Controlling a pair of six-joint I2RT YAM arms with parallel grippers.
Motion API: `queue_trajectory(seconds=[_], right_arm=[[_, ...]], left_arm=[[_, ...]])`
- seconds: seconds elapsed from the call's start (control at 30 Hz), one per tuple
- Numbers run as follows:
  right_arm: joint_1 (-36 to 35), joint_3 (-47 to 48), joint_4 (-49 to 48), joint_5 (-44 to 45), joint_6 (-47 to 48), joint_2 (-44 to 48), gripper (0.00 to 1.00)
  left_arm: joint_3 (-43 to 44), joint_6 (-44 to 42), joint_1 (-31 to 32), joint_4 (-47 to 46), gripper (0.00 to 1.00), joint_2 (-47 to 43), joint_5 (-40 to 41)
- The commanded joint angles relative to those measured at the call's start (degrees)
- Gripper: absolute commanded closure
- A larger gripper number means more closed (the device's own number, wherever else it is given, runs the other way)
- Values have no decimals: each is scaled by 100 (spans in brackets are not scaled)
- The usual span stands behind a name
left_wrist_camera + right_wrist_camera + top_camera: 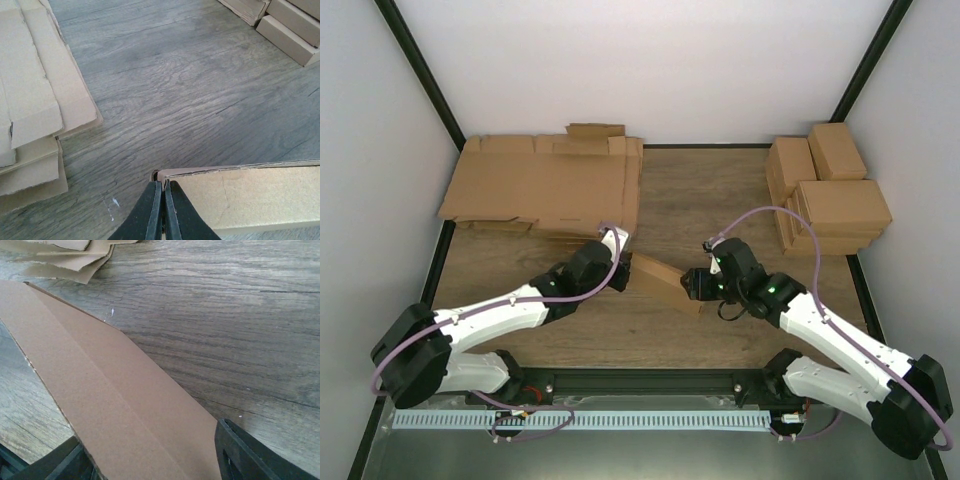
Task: Fold the paper box
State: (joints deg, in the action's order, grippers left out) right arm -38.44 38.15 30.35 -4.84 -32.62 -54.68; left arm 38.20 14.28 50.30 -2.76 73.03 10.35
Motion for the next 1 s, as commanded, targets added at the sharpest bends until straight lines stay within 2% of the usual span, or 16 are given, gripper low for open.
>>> queue_trajectory(seconds=[0.0,0.13,0.57,0.67,0.8,0.97], right_arm=[[11,-53,-67,156,-94,10,42],[12,-78,-49,224,-143,8,45],[11,-135,-84,299,-201,-74,47],[11,-124,-90,295,-192,-93,47],[12,-124,-113,233,-136,-135,48],[11,-99,-99,203,-122,-174,48]], left_arm=[[-417,180,93,530,96,82,-509],[-478,262,87,403,96,108,-614],[-644,345,91,309,96,82,-603],[-523,333,88,474,89,-36,-549],[-209,203,90,765,72,-244,-477],[388,84,81,1374,61,-281,-606]])
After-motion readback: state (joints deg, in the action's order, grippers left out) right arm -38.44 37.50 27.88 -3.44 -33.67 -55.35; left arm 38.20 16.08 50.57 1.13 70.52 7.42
